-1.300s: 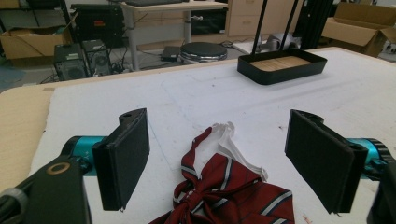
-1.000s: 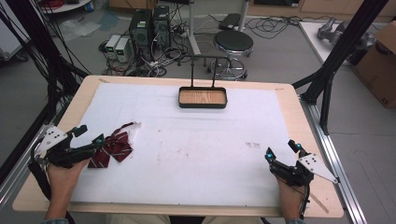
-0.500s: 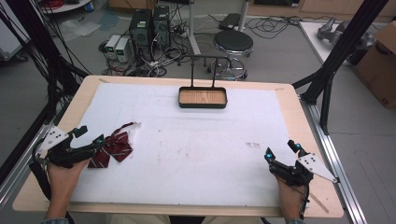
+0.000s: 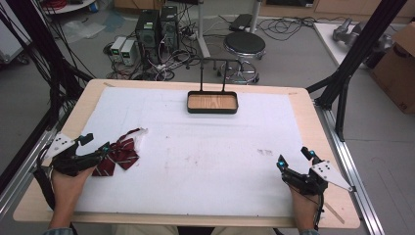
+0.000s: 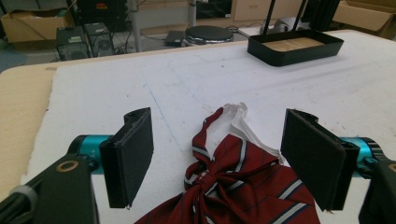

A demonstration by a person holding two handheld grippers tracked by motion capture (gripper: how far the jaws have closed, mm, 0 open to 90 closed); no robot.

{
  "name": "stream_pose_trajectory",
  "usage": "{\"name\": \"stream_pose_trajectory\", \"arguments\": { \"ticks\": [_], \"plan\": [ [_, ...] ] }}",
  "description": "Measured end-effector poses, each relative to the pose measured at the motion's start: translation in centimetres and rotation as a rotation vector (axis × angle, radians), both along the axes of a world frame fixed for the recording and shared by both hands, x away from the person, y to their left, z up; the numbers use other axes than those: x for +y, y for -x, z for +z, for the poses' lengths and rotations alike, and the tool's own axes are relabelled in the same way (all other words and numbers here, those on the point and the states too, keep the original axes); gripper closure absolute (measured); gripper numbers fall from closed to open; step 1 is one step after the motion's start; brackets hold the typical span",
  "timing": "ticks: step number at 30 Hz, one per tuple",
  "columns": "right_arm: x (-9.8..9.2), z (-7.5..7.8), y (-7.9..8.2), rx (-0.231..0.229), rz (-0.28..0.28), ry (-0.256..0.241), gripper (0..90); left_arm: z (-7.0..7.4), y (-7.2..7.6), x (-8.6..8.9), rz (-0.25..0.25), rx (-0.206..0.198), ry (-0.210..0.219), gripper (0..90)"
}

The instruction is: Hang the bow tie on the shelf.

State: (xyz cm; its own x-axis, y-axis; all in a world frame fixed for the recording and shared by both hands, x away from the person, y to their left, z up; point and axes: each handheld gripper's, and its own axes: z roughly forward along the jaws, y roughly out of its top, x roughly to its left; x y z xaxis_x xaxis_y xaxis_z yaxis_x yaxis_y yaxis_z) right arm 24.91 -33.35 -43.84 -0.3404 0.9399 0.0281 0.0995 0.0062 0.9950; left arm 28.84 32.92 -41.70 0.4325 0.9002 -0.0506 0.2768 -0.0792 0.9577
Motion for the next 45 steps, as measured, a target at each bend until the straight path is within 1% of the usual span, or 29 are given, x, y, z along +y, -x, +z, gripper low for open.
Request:
{"name": "stream_pose_trajectory", "arguments": {
  "ticks": [1, 2, 3, 4, 7, 8, 11, 12, 13, 16, 17, 18, 19, 22, 23, 24, 26, 27, 28, 29, 30, 33, 34, 35, 36, 38, 39, 42, 45],
  "plan": [
    [0.0, 0.0, 0.0, 0.000, 0.000, 0.000, 11.2, 0.0, 0.0, 0.0, 0.000, 0.000, 0.000, 26.3],
    [0.0, 0.0, 0.0, 0.001, 0.000, -0.002, 11.2, -0.2, -0.3, 0.1, -0.004, 0.018, -0.002, 26.7],
    [0.0, 0.0, 0.0, 0.001, 0.000, -0.002, 11.2, -0.2, -0.3, 0.1, -0.004, 0.018, -0.002, 26.7],
    [0.0, 0.0, 0.0, 0.002, 0.000, -0.004, 11.2, -0.5, -0.6, 0.1, -0.006, 0.033, -0.004, 26.9],
    [0.0, 0.0, 0.0, -0.001, 0.002, 0.005, 11.2, -0.6, -0.8, 0.0, -0.006, 0.044, -0.016, 29.2],
    [0.0, 0.0, 0.0, -0.002, 0.003, 0.006, 11.2, -0.8, -1.2, 0.0, -0.013, 0.060, -0.032, 30.9],
    [0.1, 0.0, 0.0, 0.004, 0.002, 0.002, 11.2, -1.1, -1.7, -0.1, -0.018, 0.088, -0.053, 35.1],
    [0.1, 0.0, -0.1, 0.003, 0.001, 0.003, 11.2, -1.1, -1.7, -0.1, -0.018, 0.088, -0.053, 36.5],
    [0.1, 0.0, -0.1, 0.004, 0.000, 0.003, 11.2, -1.4, -2.1, -0.2, -0.020, 0.117, -0.072, 38.7],
    [0.1, 0.0, -0.1, 0.007, 0.000, 0.004, 11.2, -1.9, -2.7, -0.6, -0.025, 0.175, -0.103, 41.3],
    [0.1, 0.0, -0.1, 0.007, 0.000, 0.004, 11.2, -1.9, -2.7, -0.6, -0.025, 0.175, -0.103, 42.5],
    [0.1, 0.0, -0.1, 0.005, 0.001, 0.008, 11.2, -2.2, -3.0, -0.8, -0.023, 0.210, -0.124, 42.6],
    [0.1, 0.0, -0.1, 0.005, 0.001, 0.008, 11.2, -2.2, -3.0, -0.8, -0.023, 0.210, -0.124, 43.7],
    [0.0, 0.0, -0.1, 0.004, 0.003, 0.013, 11.2, -2.7, -3.5, -1.0, -0.030, 0.268, -0.153, 47.4],
    [0.0, 0.0, -0.1, 0.006, 0.003, 0.010, 11.2, -2.7, -3.5, -1.0, -0.030, 0.268, -0.153, 48.9],
    [0.0, 0.0, -0.1, 0.007, 0.003, 0.008, 11.1, -2.8, -3.5, -1.0, -0.028, 0.281, -0.160, 49.8],
    [0.0, 0.0, -0.1, 0.007, 0.004, 0.009, 11.2, -3.0, -3.7, -1.2, -0.043, 0.306, -0.176, 53.6],
    [0.0, 0.0, -0.1, 0.007, 0.004, 0.010, 11.2, -3.0, -3.7, -1.2, -0.043, 0.306, -0.176, 55.5],
    [0.0, 0.0, -0.1, 0.004, 0.006, 0.013, 11.2, -3.2, -3.7, -1.3, -0.055, 0.323, -0.201, 59.0],
    [0.0, 0.0, -0.1, 0.004, 0.006, 0.015, 11.2, -3.2, -3.7, -1.3, -0.061, 0.322, -0.202, 60.7],
    [0.0, 0.0, -0.1, 0.004, 0.006, 0.015, 11.2, -3.1, -3.6, -1.2, -0.068, 0.319, -0.208, 67.0],
    [0.0, -0.1, -0.1, 0.008, 0.003, 0.012, 11.2, -2.9, -3.5, -1.2, -0.078, 0.308, -0.214, 73.4],
    [0.0, 0.0, -0.1, 0.005, 0.005, 0.014, 11.2, -2.4, -3.2, -1.4, -0.087, 0.261, -0.233, 74.0],
    [0.0, 0.0, -0.1, 0.005, 0.007, 0.015, 11.2, -2.2, -3.1, -1.5, -0.089, 0.238, -0.235, 74.6],
    [0.0, 0.0, -0.1, 0.005, 0.007, 0.015, 11.2, -2.2, -3.1, -1.5, -0.089, 0.238, -0.235, 74.9],
    [0.1, 0.0, -0.1, 0.005, 0.006, 0.014, 11.2, -1.1, -2.5, -1.8, -0.108, 0.154, -0.247, 75.0],
    [0.1, 0.0, -0.1, 0.005, 0.005, 0.014, 11.2, -0.7, -2.2, -1.9, -0.120, 0.123, -0.247, 75.0],
    [0.1, 0.0, -0.1, 0.008, 0.003, 0.011, 11.2, 0.3, -1.9, -2.4, -0.154, 0.075, -0.224, 75.0],
    [0.1, 0.0, -0.1, 0.009, 0.002, 0.012, 11.2, 1.4, -1.7, -3.0, -0.185, 0.039, -0.206, 75.0]
  ]
}}
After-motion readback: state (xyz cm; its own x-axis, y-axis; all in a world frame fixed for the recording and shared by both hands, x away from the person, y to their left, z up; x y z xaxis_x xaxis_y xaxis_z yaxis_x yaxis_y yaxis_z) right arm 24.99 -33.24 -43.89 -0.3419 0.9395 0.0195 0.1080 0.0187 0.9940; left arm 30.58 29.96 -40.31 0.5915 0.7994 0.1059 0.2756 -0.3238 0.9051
